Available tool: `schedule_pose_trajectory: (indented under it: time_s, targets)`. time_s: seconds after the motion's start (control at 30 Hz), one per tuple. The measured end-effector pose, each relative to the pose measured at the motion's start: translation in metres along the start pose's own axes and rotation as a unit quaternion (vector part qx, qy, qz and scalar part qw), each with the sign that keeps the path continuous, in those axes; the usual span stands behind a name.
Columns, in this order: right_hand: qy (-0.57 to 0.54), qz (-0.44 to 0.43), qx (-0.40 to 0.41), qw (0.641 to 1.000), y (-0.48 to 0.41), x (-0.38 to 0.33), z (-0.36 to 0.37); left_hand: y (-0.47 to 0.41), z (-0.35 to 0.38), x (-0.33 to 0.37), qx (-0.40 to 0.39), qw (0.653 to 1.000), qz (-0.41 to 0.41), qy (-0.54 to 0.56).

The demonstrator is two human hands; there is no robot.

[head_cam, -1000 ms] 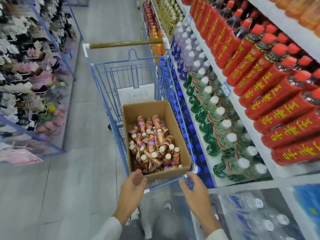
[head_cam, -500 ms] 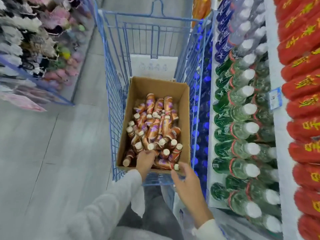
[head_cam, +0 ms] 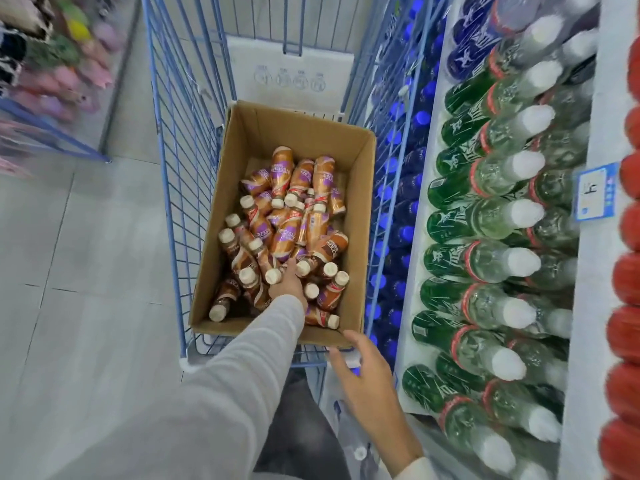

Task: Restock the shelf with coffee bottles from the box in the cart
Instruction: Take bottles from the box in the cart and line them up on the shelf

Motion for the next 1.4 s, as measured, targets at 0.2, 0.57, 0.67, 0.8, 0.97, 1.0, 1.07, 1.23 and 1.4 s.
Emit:
schedule_pose_trajectory:
  time_s: [0.2, 0.57, 0.67, 0.8, 0.97, 1.0, 1.07, 1.23, 1.4]
  targets:
    - [-0.005, -0.009, -0.010, 1.000, -0.003, -0.007, -0.002, 0.032, -0.025, 0.022, 0.025, 0.985, 0.156, -0.067]
    - [0.078, -0.080, -0.030, 0.993, -0.074, -0.055, 0.001, 0.071, -0.131, 0.087, -0.104, 0.951, 0.280, -0.081]
    - [0.130, -0.101, -0.034, 0.986, -0.112, -0.062, 0.013, 0.078, -0.151, 0.092, -0.147, 0.954, 0.256, -0.045]
    - [0.237, -0.152, -0.015, 0.959, -0.162, -0.069, 0.030, 0.093, -0.162, 0.090, -0.180, 0.950, 0.251, -0.042]
    - [0.368, -0.161, -0.036, 0.915, -0.207, -0.076, 0.050, 0.111, -0.158, 0.081, -0.220, 0.950, 0.221, -0.028]
    - [0.387, -0.143, -0.043, 0.910, -0.214, -0.074, 0.053, 0.114, -0.157, 0.079, -0.224, 0.953, 0.204, -0.020]
    - [0.394, -0.111, -0.055, 0.911, -0.224, -0.069, 0.058, 0.116, -0.154, 0.076, -0.228, 0.957, 0.179, -0.009]
    - [0.426, -0.085, -0.037, 0.900, -0.243, -0.058, 0.070, 0.120, -0.147, 0.083, -0.251, 0.953, 0.168, -0.025]
    - [0.475, -0.104, -0.003, 0.874, -0.240, -0.065, 0.074, 0.118, -0.150, 0.099, -0.226, 0.958, 0.173, -0.037]
Point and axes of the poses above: each hand's wrist, its own y-axis away from the middle knuckle, its own z-axis out of the palm, x = y × z, the point moved 4 cm from there along -y, towards the middle knuckle, and after that the axes turned 3 degrees about x, right-handed, at the moved point
